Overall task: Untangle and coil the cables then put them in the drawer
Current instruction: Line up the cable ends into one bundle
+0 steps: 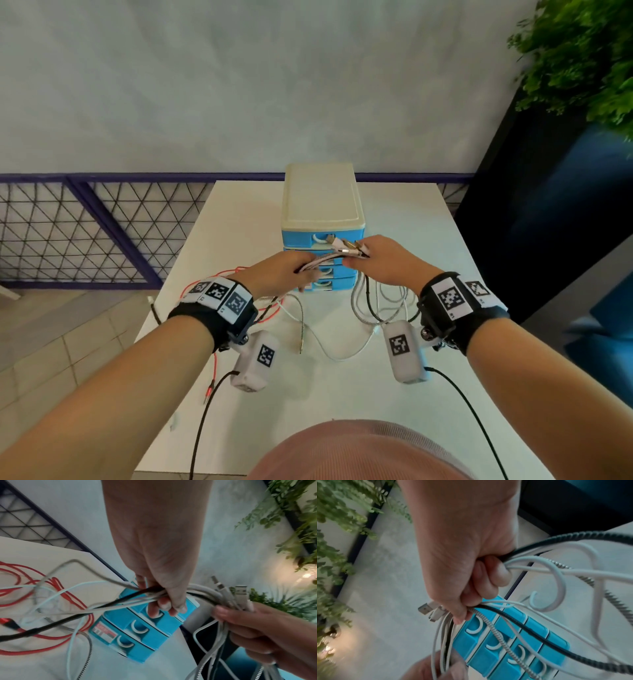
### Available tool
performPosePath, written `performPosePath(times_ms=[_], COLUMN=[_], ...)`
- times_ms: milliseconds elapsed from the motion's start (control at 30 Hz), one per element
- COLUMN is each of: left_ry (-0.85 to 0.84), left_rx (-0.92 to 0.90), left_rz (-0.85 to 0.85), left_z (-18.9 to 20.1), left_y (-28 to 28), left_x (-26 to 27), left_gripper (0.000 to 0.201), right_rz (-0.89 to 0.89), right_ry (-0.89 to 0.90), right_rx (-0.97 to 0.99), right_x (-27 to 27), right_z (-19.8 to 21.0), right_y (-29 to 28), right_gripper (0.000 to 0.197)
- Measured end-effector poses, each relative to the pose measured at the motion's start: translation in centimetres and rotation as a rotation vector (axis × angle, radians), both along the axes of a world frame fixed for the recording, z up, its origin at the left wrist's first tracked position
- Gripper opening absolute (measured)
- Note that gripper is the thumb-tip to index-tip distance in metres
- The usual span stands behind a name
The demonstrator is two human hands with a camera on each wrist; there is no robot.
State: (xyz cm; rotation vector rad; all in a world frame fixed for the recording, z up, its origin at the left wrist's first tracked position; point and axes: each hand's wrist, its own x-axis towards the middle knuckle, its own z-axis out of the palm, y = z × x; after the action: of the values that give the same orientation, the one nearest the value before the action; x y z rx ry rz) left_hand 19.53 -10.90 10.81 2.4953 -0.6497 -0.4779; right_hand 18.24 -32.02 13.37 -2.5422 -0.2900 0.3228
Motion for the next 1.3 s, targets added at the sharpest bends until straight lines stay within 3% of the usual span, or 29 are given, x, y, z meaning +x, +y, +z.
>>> performPosePath(times_ms=[133, 300, 467, 600, 733, 900, 967, 1033, 1100, 1200, 1300], left_ry=[-0.024, 0.069, 0.051, 0.024, -0.061, -0.173, -0.125, -0.03, -0.052, -0.195, -0.01], left_rx=[0.232, 0.201, 0.181, 0.162, 0.15, 0.089, 0.144, 0.241, 0.267, 0.267, 0.415], left_rz=[0.065, 0.217, 0.277, 0.379, 0.419, 0.433, 0.418, 0.349, 0.288, 0.132, -0.125], left_z=[-1.3, -4.4, -4.3, -1.4, 2.9, 3.2, 1.5, -0.8, -2.7, -4.6, -5.9], left_y=[1.9, 6.8, 8.3, 8.4, 8.3, 8.6, 9.4, 10.4, 10.6, 9.7, 8.5], left_x=[0.8, 0.5, 1.1, 2.6, 3.7, 3.5, 3.0, 2.4, 1.3, -0.8, -3.1], left_gripper=[0.023, 0.023, 0.027, 0.021, 0.016, 0.014, 0.032, 0.071, 0.082, 0.044, 0.018], right_rz=[-0.158, -0.42, -0.488, -0.338, -0.075, -0.142, -0.162, -0.141, -0.129, -0.153, -0.276], right_ry=[-0.098, -0.235, -0.29, -0.232, 0.027, 0.087, 0.082, 0.129, 0.191, 0.253, 0.271], right_rx=[0.137, 0.338, 0.357, 0.078, -0.318, -0.28, -0.26, -0.258, -0.249, -0.143, 0.076], right_x=[0.2, 0.6, 0.5, 0.6, 1.0, 0.6, 0.4, 0.1, -0.1, 0.0, 0.2], right_z=[1.0, 3.3, 3.7, 3.3, 2.0, 1.3, 1.7, 1.9, 1.8, 1.2, 1.0], right_y=[-0.8, -3.5, -3.4, -2.6, -1.8, -1.3, -1.3, -1.3, -1.3, -1.5, -1.4], right_gripper=[0.032, 0.032, 0.032, 0.027, 0.028, 0.02, 0.019, 0.019, 0.021, 0.019, 0.025])
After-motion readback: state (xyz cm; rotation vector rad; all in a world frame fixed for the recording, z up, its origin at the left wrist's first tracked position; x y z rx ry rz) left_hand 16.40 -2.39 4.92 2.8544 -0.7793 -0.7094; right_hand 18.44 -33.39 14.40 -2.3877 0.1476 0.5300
